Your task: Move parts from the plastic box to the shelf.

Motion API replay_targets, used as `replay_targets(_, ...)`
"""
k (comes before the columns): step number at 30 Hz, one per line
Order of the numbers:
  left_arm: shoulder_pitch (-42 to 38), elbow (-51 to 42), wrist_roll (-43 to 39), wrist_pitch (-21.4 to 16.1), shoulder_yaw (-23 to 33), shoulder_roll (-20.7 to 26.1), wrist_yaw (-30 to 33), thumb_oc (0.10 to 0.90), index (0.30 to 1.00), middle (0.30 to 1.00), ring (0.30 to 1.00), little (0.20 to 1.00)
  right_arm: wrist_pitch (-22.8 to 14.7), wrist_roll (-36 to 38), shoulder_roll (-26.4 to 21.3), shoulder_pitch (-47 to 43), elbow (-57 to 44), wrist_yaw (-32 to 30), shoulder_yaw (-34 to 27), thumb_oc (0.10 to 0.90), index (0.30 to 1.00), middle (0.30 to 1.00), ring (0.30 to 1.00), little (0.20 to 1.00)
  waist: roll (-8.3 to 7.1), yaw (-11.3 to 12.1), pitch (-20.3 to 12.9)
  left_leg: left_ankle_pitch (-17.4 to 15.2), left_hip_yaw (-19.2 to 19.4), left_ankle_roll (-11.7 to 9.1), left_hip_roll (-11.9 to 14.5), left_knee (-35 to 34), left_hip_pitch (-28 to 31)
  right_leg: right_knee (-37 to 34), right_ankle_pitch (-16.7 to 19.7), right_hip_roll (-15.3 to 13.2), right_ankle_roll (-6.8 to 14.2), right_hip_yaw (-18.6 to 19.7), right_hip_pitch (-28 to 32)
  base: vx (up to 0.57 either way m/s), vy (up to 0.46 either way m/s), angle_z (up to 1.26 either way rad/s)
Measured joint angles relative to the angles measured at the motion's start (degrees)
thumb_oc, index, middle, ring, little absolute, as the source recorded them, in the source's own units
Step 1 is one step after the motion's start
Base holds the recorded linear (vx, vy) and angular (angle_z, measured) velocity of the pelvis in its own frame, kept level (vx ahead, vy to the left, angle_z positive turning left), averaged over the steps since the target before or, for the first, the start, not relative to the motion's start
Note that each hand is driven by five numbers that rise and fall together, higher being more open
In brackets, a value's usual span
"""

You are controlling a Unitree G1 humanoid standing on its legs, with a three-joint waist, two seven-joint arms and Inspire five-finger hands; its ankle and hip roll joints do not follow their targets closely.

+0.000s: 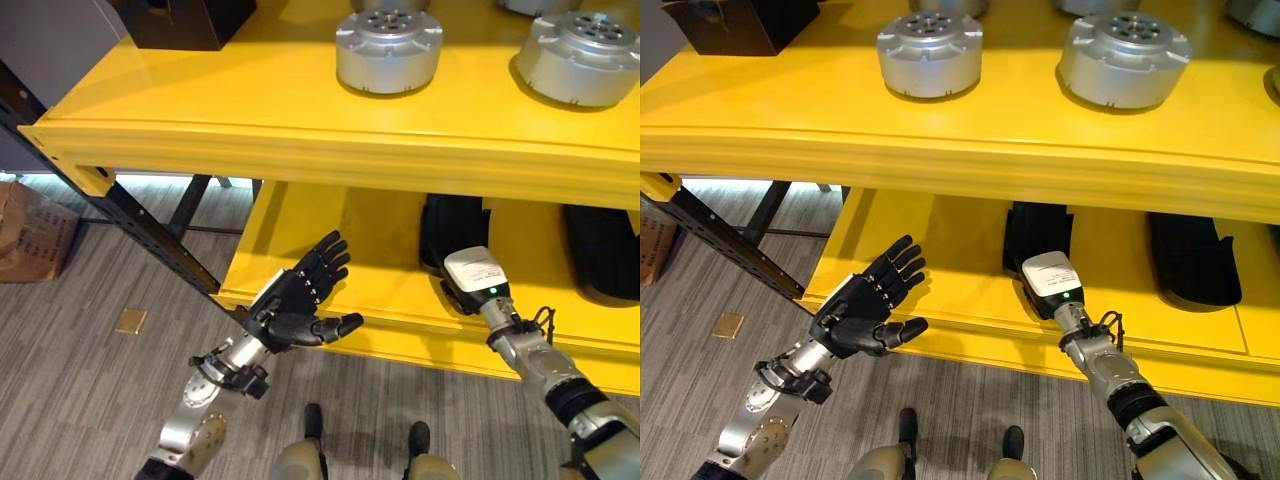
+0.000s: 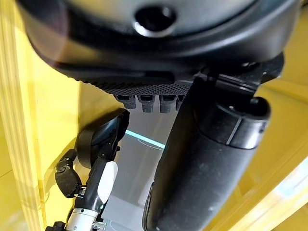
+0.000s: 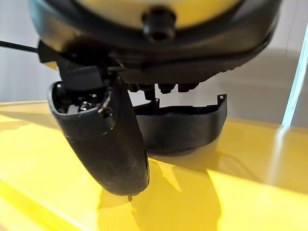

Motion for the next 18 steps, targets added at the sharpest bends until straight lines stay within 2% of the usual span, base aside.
replay_targets(18, 0.2, 0.0, 0.0, 0.0, 0.0, 0.2, 0.0, 0.9, 1.0, 1.0, 1.0, 1.0, -0.2, -1.5, -0.1, 0.6, -1.9, 1.9, -0.2, 0.9, 1.0, 1.0, 1.0, 1.0, 0.38, -0.1, -0.2, 0.0, 0.0, 0.0, 0.0, 0.0, 0.0, 0.0, -0.1, 0.1, 0.1, 0.0, 0.0, 0.0, 0.0, 0.0)
